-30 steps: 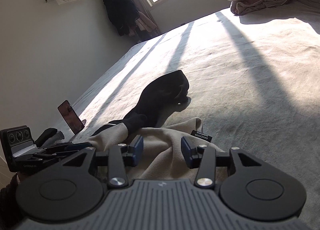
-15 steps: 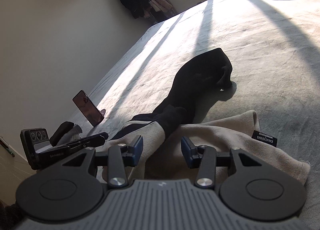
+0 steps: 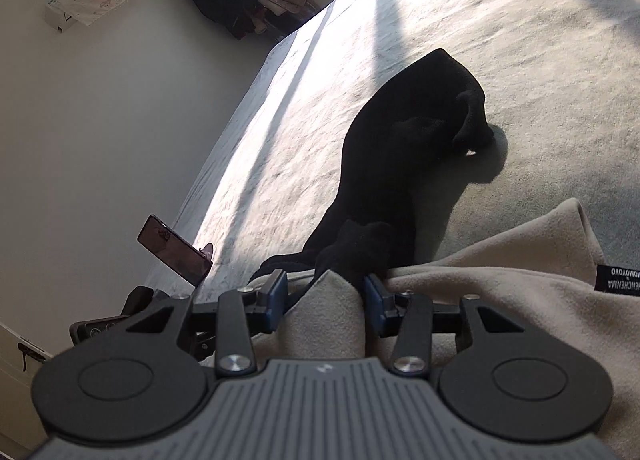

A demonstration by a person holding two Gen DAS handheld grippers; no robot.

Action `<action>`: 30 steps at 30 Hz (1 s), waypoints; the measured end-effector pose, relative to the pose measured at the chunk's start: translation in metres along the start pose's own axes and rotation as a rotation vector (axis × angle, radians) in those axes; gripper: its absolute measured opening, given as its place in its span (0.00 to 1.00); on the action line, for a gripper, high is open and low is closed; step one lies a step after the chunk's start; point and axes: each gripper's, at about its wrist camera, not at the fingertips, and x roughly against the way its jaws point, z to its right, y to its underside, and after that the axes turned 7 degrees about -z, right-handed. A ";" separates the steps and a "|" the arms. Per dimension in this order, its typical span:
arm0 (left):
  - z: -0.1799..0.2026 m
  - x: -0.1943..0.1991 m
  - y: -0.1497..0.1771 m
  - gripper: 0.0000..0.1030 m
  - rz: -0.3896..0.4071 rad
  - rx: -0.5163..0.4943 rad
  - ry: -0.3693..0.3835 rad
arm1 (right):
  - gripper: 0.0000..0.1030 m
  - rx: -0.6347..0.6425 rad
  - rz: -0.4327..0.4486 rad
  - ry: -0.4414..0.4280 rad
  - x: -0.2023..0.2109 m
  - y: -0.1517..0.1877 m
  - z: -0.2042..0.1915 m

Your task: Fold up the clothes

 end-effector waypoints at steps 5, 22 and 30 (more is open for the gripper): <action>0.007 0.008 0.014 0.21 0.035 -0.039 0.038 | 0.25 0.007 -0.009 -0.010 -0.008 -0.004 -0.004; 0.057 -0.002 0.039 0.09 0.027 -0.177 0.142 | 0.49 0.332 0.068 -0.048 0.025 -0.014 -0.039; 0.074 -0.014 0.039 0.10 0.004 -0.232 0.144 | 0.49 0.626 -0.084 -0.064 0.010 0.019 -0.079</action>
